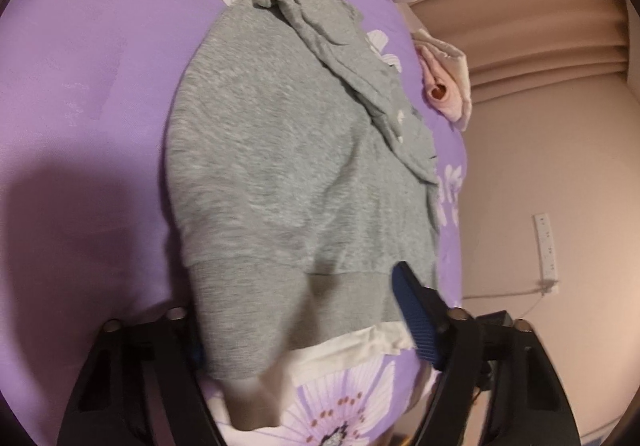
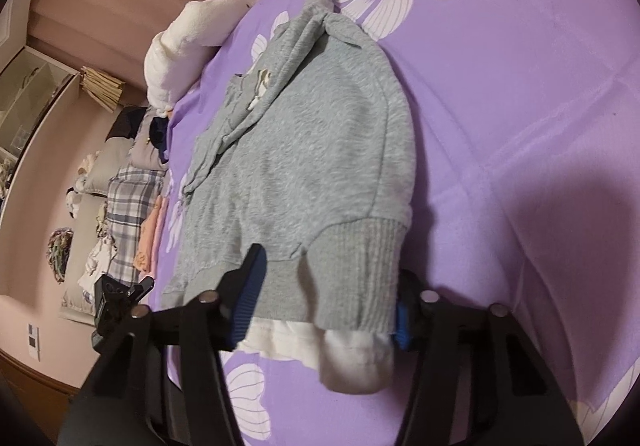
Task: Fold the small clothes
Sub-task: 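Lift the ribbed band with both grippers and fold it toward the collar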
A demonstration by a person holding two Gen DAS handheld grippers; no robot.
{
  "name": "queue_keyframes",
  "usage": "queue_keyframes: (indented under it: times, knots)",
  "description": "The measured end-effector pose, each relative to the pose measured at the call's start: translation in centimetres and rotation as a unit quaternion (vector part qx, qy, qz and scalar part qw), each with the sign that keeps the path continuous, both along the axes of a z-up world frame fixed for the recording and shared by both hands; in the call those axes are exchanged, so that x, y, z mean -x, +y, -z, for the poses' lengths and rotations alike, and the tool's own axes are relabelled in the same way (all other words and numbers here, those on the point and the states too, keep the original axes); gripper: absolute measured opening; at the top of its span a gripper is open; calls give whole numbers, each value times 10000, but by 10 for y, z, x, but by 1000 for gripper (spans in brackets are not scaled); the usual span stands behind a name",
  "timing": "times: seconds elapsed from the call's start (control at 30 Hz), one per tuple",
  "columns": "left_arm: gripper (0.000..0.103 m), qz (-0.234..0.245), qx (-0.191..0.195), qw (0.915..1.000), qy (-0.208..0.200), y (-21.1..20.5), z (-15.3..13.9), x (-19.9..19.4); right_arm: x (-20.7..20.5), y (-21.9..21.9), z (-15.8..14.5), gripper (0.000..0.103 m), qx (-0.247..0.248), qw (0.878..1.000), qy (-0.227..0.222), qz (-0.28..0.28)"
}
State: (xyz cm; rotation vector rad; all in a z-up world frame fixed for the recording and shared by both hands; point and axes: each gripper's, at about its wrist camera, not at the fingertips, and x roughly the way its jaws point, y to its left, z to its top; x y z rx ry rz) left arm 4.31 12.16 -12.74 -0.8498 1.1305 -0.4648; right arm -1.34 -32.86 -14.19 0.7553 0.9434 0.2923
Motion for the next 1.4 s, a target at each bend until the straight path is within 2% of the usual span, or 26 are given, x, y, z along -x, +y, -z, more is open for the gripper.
queue_keyframes:
  times: [0.17,0.23,0.4,0.6,0.9,1.2,1.4]
  knots:
    - [55,-94,55,9998,135,10,7,1,1,-3,3,35,118,9999,39,79]
    - [42,-117,-2,9998,179,12,9,2,2,-3,3,32,180,9998,29,93]
    - [30,-233,8,9993,282,18,15,3,3,-4,4,25,222,9996,4,152]
    - [26,-254,87,9993,251,19,14,5,6,-2,3,21,180,9996,-83,195]
    - [20,-343,509,9980,168,26,12,4,9,-3,-7,19,-182,9990,-341,243]
    - [14,-176,371,9990,-188,19,-8,-1,8,-2,-17,18,-427,9972,-557,264]
    - [12,-197,446,9982,-342,18,-13,-3,6,-3,-24,18,-554,9954,-735,264]
